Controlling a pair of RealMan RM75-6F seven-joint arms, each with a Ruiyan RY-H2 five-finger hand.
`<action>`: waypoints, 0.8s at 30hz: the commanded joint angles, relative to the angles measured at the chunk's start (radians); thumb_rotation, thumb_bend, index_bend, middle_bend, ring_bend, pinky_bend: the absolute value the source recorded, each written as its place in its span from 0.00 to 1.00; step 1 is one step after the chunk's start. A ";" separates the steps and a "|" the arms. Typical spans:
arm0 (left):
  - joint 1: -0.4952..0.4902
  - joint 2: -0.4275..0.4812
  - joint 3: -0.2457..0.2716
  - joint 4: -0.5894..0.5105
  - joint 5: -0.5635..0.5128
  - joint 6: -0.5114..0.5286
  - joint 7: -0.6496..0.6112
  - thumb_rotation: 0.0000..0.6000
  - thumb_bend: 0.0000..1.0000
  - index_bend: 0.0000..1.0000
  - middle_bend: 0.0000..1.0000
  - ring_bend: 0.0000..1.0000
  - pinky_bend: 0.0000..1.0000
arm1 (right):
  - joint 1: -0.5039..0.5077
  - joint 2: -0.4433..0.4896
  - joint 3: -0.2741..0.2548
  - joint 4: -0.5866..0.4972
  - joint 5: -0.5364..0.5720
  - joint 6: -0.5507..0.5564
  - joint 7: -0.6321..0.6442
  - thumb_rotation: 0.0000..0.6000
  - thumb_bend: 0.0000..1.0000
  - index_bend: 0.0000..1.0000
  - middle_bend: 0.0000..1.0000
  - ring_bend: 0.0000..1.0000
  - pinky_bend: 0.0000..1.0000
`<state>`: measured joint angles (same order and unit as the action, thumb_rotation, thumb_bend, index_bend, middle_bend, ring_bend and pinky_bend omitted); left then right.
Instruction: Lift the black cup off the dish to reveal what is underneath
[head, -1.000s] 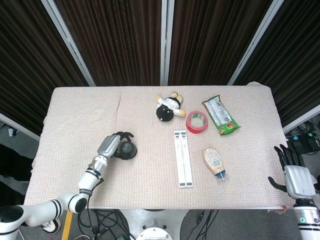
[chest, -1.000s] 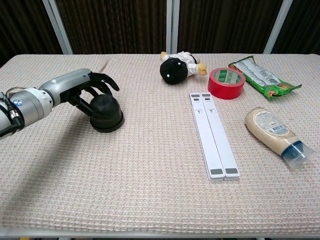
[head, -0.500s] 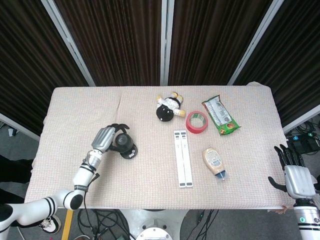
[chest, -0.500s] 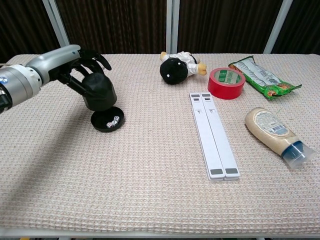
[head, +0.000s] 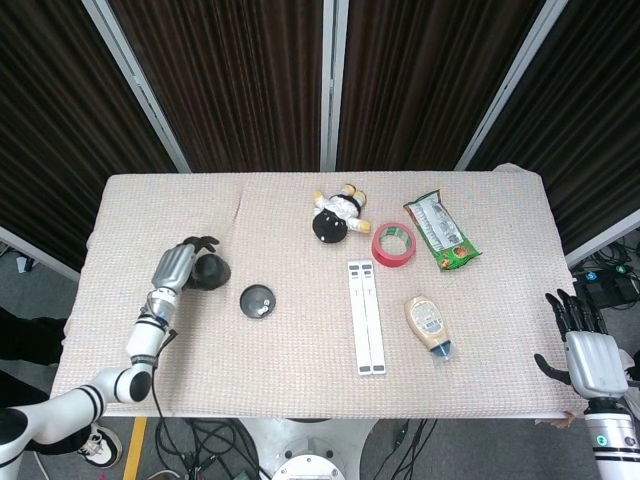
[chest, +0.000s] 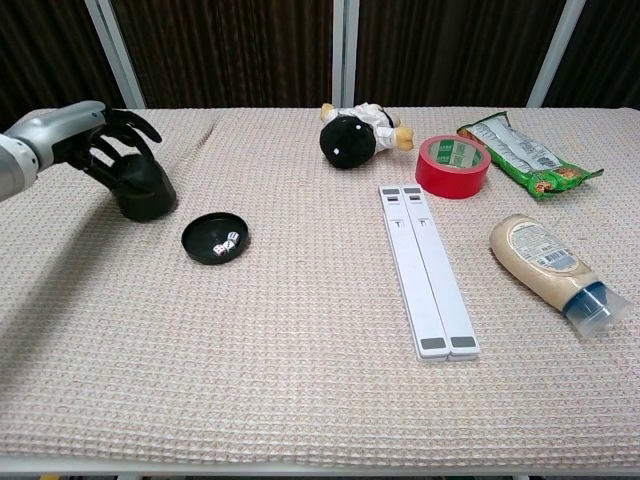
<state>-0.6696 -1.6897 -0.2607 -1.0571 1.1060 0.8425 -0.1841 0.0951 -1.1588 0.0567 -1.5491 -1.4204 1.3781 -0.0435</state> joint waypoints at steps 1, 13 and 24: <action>0.002 0.013 0.014 0.004 0.044 0.005 -0.031 1.00 0.09 0.18 0.19 0.06 0.16 | -0.001 0.002 0.001 -0.007 0.001 0.005 -0.008 1.00 0.13 0.00 0.00 0.00 0.00; 0.072 0.179 0.036 -0.215 0.092 0.135 0.064 1.00 0.07 0.16 0.17 0.05 0.15 | -0.007 -0.001 -0.005 -0.009 -0.011 0.017 -0.005 1.00 0.13 0.00 0.00 0.00 0.00; 0.265 0.314 0.195 -0.490 0.045 0.389 0.475 1.00 0.01 0.17 0.17 0.05 0.13 | -0.014 -0.003 -0.024 0.010 -0.061 0.033 0.071 1.00 0.13 0.00 0.00 0.00 0.00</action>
<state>-0.4717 -1.4041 -0.1270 -1.4886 1.1514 1.1318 0.1806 0.0819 -1.1624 0.0374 -1.5379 -1.4721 1.4086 0.0161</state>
